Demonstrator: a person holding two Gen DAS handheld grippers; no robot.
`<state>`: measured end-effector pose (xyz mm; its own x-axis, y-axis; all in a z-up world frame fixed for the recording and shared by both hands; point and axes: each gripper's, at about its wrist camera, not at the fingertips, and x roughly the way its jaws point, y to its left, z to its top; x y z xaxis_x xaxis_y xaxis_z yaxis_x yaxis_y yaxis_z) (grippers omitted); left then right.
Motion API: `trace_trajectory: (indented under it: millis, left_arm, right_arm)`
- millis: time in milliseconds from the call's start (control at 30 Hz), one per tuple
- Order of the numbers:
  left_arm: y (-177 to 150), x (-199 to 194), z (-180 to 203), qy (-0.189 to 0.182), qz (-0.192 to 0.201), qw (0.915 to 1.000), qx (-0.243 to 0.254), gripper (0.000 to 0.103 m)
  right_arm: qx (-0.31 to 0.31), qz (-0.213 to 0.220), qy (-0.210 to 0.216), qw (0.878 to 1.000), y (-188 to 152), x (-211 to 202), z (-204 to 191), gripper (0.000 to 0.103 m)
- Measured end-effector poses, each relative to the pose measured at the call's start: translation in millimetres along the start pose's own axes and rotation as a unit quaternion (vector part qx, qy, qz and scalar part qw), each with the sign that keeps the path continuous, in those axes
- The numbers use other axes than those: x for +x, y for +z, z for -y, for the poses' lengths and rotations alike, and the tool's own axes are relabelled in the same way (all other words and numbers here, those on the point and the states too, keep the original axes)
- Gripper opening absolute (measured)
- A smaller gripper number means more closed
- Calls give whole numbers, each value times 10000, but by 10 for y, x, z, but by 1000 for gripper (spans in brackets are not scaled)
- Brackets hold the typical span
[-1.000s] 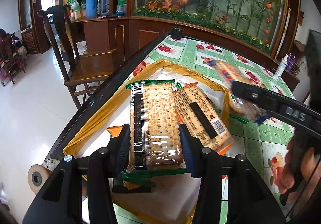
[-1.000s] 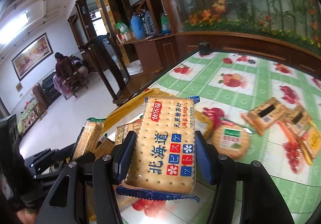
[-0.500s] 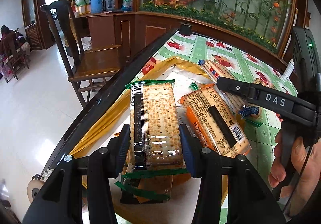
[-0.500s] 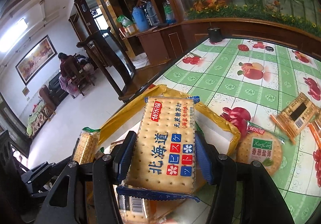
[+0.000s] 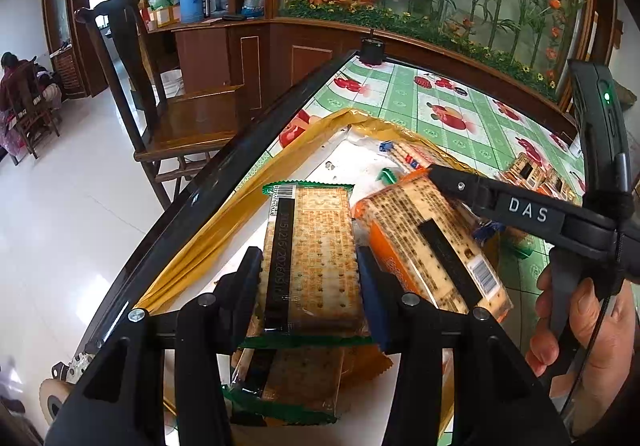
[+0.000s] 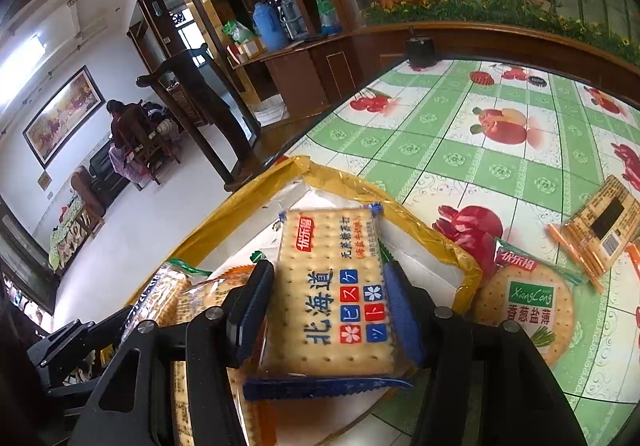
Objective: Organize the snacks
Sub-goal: 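Open both tools to release the packets into the tray, then move both tools back over the snack pile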
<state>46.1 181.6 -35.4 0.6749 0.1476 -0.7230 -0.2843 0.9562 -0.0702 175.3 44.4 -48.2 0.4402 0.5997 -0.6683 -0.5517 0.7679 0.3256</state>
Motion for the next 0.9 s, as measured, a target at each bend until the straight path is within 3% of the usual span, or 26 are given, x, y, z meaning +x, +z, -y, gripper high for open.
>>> trace_trajectory:
  millis: [67,133,333,633,900]
  left_arm:
    - [8,8,-13,-40,-29,10000,-67,53]
    - [15,-14,-20,1,21,9999,-108,74]
    - [36,-97,46,226,129,9996,57,84]
    - [58,-240,125,145,240,9996,22,84]
    - [62,-335,442,-102,330,9992,207,84]
  right_arm:
    - [23,-11,-4,10000,-4,15,18,60]
    - [76,-36,19,10000,-13,19,38,62]
    - [154,88,-4,9998,-21,-106,78,70]
    - [260,524,-43,9983,-74,-634,185,71]
    - [538,825,-326,9946,-260,-1169,543,72]
